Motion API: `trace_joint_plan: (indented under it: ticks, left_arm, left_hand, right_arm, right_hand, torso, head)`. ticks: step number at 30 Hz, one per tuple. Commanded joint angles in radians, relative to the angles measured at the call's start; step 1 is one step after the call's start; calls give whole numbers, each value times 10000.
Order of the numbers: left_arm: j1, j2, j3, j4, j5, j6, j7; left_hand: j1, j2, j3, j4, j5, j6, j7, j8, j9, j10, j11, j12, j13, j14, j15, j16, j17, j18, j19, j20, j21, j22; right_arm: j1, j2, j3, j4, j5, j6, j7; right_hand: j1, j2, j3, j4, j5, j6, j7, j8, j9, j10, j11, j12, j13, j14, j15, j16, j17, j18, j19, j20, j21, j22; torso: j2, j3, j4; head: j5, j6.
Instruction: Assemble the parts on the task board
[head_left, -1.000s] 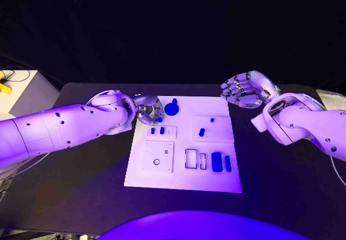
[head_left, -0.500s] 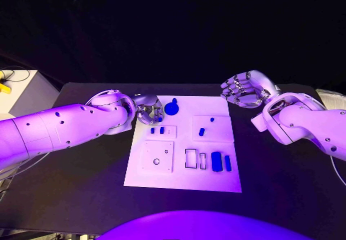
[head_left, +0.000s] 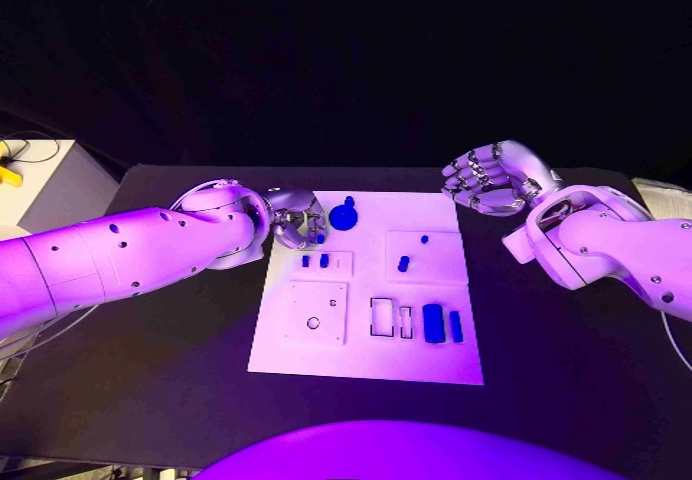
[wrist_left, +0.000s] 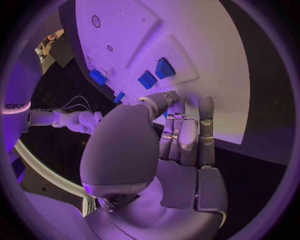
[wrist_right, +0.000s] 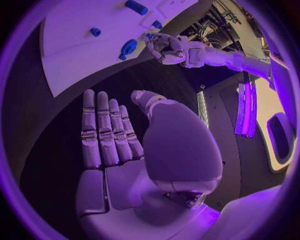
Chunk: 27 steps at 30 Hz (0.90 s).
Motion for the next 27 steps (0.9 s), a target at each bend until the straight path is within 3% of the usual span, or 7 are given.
trace_joint_plan:
  ticks: [1,27]
  left_arm:
    - [-2,-10,4,50,52,46,24]
    - [-6,-133,7,223,61,-76,61]
  left_hand:
    - [-38,54,-11,-68,-36,-84,-14,-56,-12,-26,8,79,25,7,21,53,31,154,-67,-23,69,10]
    - [21,79,52,-139,-33,-53,-34,-140,-29,65,-46,232,143,61,-21,102,143,159,-53,-48,111,31]
  right_arm:
    - [-4,0,2,3,-23,115,80]
    - [-6,2,2,-21,-3,138,71]
  right_hand:
    - [-32,53,3,-54,38,-22,81,-27,-14,-2,62,-52,-13,37,65,-58,-14,113,-61,18,-43,-9]
    - [-30,54,1,-63,39,-24,82,-29,-19,-9,65,-53,-13,38,69,-87,-32,113,-66,24,-42,-70]
  torso:
    - [5,-3,2]
    - [3,5,2]
  head:
    - [0,-3]
    - [-6,-30]
